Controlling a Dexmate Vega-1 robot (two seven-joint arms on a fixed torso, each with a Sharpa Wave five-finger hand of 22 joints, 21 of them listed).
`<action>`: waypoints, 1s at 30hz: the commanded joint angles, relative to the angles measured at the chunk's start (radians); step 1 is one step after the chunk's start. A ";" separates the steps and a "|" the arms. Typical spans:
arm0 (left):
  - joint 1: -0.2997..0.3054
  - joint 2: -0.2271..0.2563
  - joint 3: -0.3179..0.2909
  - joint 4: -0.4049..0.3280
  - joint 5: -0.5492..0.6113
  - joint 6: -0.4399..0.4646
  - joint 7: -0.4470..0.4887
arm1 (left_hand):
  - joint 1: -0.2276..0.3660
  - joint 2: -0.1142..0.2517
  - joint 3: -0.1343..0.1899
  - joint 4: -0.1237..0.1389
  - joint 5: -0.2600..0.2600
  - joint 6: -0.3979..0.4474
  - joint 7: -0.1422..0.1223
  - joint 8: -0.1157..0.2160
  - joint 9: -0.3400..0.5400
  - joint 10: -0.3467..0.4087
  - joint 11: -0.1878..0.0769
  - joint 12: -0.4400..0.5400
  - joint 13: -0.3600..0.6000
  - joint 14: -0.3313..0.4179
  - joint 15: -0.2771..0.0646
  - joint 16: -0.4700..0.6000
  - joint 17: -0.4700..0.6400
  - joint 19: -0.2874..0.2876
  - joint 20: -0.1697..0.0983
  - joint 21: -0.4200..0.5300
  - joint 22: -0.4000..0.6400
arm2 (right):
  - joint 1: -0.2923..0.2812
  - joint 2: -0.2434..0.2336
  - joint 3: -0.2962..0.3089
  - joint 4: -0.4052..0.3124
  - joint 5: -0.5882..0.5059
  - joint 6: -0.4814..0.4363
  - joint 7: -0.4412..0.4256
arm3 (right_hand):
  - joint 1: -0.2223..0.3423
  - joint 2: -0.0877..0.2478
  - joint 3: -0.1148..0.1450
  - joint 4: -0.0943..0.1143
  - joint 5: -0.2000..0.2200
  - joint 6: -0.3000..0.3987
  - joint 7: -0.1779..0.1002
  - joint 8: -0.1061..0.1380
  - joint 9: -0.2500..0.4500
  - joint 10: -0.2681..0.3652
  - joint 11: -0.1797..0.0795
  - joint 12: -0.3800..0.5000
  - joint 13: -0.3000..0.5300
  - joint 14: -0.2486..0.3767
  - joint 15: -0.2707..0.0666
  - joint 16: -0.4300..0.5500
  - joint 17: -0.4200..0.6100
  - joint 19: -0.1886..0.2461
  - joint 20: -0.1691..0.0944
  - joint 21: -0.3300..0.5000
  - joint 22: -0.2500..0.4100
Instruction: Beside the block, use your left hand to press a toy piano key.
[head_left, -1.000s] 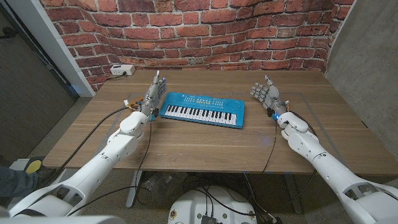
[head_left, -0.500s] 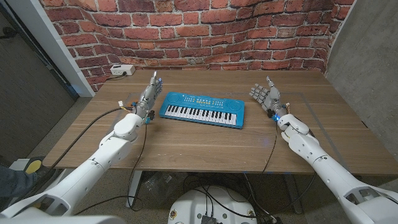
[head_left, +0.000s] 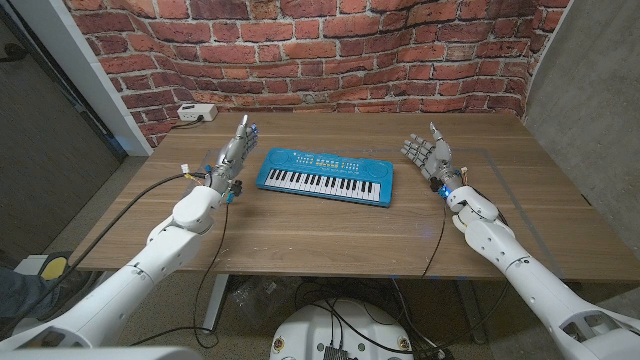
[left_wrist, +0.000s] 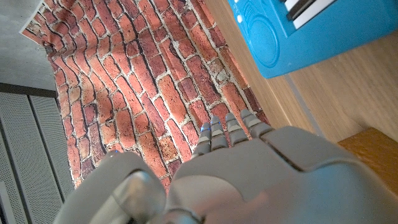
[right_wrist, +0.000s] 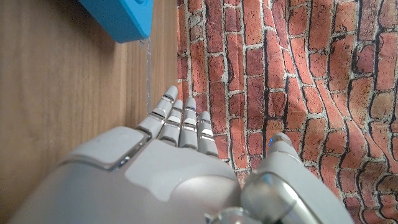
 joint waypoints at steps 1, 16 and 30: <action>0.003 -0.008 0.002 0.071 -0.037 -0.120 -0.127 | 0.012 0.001 -0.003 -0.004 0.007 0.010 -0.001 0.005 0.005 0.013 -0.007 0.006 0.005 0.013 0.001 0.006 0.003 0.010 0.003 0.004 0.003 | -0.069 -0.021 -0.001 -0.101 -0.048 0.040 -0.080 | 0.007 0.004 0.002 -0.005 0.002 0.010 -0.002 0.007 0.004 0.013 -0.003 0.006 0.000 0.010 -0.004 0.005 0.001 0.009 -0.004 -0.001 0.002; 0.116 0.024 -0.043 -0.013 0.001 -0.202 -0.084 | 0.018 0.002 -0.009 -0.007 0.007 0.031 0.001 0.008 0.005 0.031 -0.001 0.009 0.005 0.031 -0.001 0.008 0.003 0.023 0.007 0.007 0.002 | -0.093 -0.027 -0.004 -0.131 -0.056 0.065 -0.095 | 0.008 0.005 0.002 -0.007 0.002 0.015 -0.004 0.009 0.004 0.019 -0.005 0.008 0.000 0.013 -0.005 0.005 0.001 0.016 -0.004 -0.005 0.002; 0.170 0.016 -0.057 -0.040 0.120 -0.284 -0.028 | 0.029 -0.005 -0.021 -0.013 0.008 0.067 -0.001 0.012 0.005 0.068 -0.006 0.014 0.005 0.075 -0.011 0.014 0.003 0.074 0.016 0.020 0.001 | -0.121 -0.043 0.010 -0.148 -0.039 0.073 -0.087 | 0.008 0.006 0.001 -0.008 0.001 0.016 -0.004 0.010 0.003 0.022 -0.004 0.010 0.000 0.015 -0.005 0.005 0.001 0.017 -0.004 -0.009 0.002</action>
